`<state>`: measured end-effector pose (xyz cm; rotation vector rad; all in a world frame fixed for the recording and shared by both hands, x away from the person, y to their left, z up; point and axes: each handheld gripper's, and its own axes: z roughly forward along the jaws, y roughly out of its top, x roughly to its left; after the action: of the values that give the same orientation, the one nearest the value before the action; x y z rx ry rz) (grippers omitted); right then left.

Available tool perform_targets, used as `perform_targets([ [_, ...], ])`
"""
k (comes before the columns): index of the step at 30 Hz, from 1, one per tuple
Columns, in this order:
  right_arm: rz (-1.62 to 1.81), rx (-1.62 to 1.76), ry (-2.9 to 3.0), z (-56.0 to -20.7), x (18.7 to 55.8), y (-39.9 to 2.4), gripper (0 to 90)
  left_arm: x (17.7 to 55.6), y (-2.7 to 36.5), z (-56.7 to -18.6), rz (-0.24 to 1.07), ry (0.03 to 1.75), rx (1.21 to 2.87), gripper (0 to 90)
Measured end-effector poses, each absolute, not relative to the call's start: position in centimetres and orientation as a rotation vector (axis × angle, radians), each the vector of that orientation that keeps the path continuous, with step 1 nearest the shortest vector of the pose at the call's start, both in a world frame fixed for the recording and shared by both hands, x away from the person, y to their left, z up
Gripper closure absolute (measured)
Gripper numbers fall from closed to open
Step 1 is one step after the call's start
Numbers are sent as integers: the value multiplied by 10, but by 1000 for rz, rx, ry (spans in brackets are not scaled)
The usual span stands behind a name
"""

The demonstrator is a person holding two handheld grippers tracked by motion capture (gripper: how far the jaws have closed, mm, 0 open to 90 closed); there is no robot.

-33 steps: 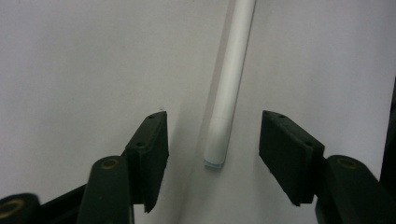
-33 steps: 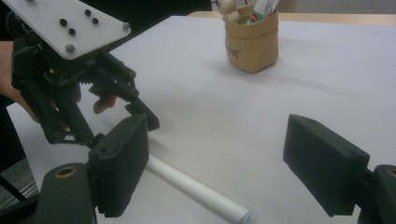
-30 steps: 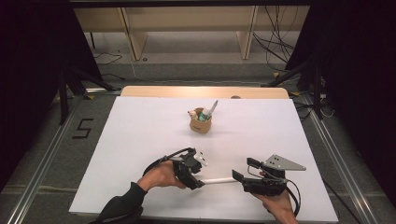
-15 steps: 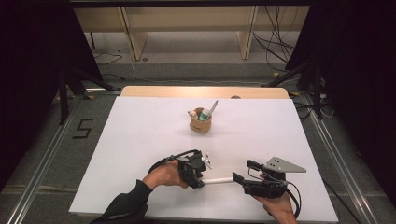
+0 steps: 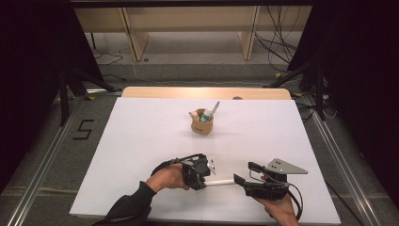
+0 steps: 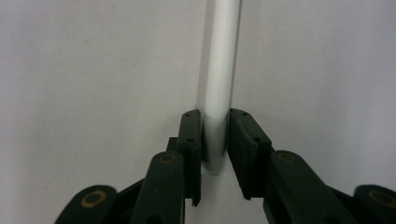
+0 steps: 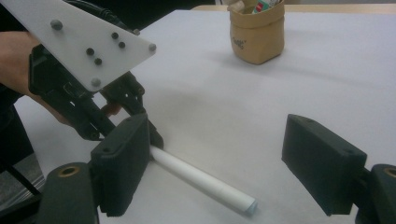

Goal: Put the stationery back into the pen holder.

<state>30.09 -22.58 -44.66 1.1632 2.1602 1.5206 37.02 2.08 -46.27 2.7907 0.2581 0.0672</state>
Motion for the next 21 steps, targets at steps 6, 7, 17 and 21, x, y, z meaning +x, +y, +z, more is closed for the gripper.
perform_targets([
  [6, 1515, 1166, 2167, -447, 301, -225, 244, 370, 21, -463, 63, 258, 2785, 772],
  [7, 1517, 1167, 2164, -447, 301, -225, 244, 370, 22, -463, 63, 259, 2783, 774],
  [17, 1528, 1179, 2166, -450, 302, -226, 245, 375, 32, -464, -17, 305, 2705, 781],
  [21, 1525, 1190, 2159, -451, 302, -226, 247, 376, 37, -459, -15, 333, 2646, 782],
])
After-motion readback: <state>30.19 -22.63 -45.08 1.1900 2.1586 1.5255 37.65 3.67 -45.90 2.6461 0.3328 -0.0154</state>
